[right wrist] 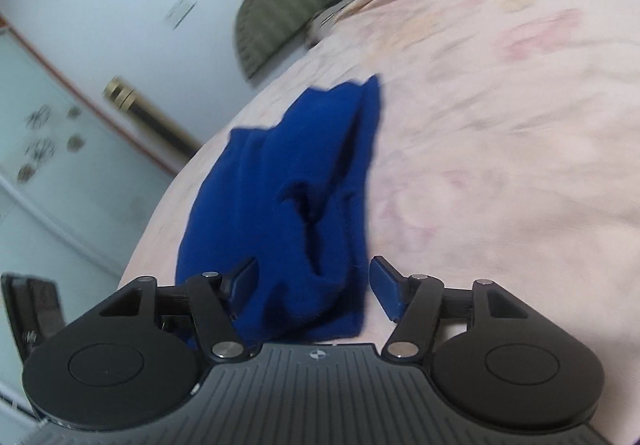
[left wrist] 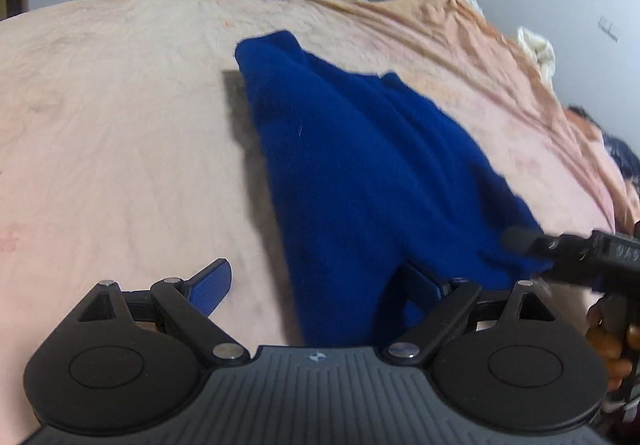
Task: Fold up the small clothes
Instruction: 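Lay the folded edge down with both tools and press it flat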
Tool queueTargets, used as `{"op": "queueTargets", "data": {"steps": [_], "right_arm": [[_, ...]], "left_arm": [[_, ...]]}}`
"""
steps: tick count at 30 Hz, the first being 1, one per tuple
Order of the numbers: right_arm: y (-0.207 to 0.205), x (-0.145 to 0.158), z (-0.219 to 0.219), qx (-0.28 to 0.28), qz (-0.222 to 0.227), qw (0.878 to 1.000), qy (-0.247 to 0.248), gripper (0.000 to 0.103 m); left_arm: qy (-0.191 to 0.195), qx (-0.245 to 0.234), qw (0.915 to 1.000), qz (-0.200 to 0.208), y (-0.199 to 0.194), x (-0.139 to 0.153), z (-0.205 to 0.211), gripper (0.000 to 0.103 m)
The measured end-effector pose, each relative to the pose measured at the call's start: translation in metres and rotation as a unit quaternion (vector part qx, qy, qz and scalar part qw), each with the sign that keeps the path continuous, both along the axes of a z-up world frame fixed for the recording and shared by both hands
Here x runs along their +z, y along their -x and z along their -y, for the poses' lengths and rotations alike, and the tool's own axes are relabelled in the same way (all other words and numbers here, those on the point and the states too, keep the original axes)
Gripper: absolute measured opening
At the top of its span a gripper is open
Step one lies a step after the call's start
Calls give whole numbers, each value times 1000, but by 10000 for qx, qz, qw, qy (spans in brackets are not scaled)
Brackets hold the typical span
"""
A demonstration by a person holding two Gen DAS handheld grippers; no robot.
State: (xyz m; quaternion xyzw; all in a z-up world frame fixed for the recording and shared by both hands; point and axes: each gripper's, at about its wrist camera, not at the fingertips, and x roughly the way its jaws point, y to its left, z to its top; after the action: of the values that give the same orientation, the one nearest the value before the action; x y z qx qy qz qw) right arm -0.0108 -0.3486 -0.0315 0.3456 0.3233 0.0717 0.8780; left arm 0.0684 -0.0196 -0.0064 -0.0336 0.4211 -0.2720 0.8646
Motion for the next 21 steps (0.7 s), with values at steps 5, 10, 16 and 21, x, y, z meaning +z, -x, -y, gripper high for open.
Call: {"op": "queueTargets", "data": {"steps": [5,10,16,21], "right_arm": [[-32,-17,-2,115,-53,9981,-600,23],[-29,-18,-2,-75,-211,9966,-795,15],[2,-4,-9,26,-205,9937,-1104,14],[8,-10,-18,-92,-531,9961,-696,24]], "left_arm": [[468,-34,9983,-352,-16,-3,-1,24],[489,106,9983,-287,-8,6,-7,10],[395,76,9992,-79,19,22,-22,9],[1,208,9997,-95,23,11,-17,13]]}}
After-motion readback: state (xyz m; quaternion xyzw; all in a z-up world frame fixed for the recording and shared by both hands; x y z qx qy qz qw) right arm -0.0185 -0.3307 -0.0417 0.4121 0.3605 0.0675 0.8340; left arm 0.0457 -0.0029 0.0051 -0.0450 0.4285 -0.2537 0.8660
